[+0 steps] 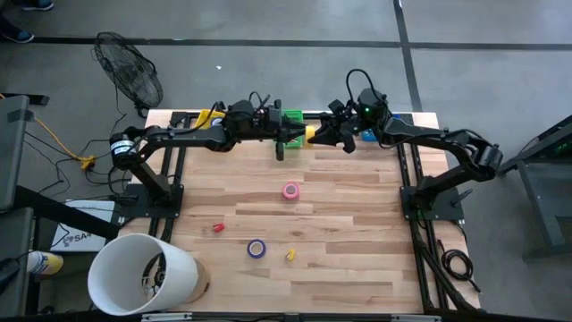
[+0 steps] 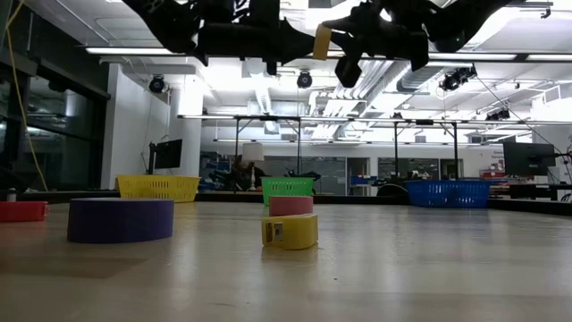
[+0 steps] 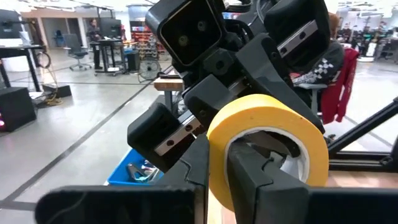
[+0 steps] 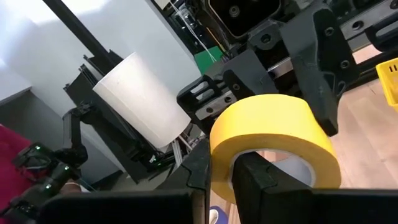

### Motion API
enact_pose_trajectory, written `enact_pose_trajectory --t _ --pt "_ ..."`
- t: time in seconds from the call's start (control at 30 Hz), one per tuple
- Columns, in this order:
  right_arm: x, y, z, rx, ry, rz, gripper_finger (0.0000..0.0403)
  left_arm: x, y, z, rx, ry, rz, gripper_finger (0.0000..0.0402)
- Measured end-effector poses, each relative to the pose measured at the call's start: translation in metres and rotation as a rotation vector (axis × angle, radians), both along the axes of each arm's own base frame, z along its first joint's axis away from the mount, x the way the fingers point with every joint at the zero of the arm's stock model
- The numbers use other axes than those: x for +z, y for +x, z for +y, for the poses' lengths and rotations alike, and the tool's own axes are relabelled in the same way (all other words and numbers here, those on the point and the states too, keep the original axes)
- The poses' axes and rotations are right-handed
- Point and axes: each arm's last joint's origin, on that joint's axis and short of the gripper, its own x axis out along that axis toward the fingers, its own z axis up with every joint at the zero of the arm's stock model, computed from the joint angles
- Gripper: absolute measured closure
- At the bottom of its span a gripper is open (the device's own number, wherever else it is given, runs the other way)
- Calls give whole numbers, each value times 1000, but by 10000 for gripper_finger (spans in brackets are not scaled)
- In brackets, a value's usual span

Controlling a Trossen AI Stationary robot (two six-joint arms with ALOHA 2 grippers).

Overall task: Pick and place Stapler, Stapler remover, tape
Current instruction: Put the yellow tape into the yellow basket

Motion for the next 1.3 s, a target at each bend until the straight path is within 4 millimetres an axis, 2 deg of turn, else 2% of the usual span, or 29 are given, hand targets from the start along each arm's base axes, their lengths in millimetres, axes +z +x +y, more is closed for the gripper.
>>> enact_pose_trajectory --t 0.2,0.6,0.73,0.9,1.07,1.3 --pt "0 2 1 -25 14 6 372 0 0 0 -9 -5 1 376" --pt "5 -2 -2 -15 85 5 239 0 0 2 64 -35 -6 376" --pt "6 -5 -3 9 103 13 217 0 0 3 86 -37 -8 376" --pt "6 -10 -11 -12 116 25 211 -1 -1 4 138 -45 5 376" --pt "6 -24 -22 -69 106 58 211 1 -7 6 279 -67 67 376" --pt "0 -45 -34 -228 67 153 210 -3 -29 11 725 -105 262 375"
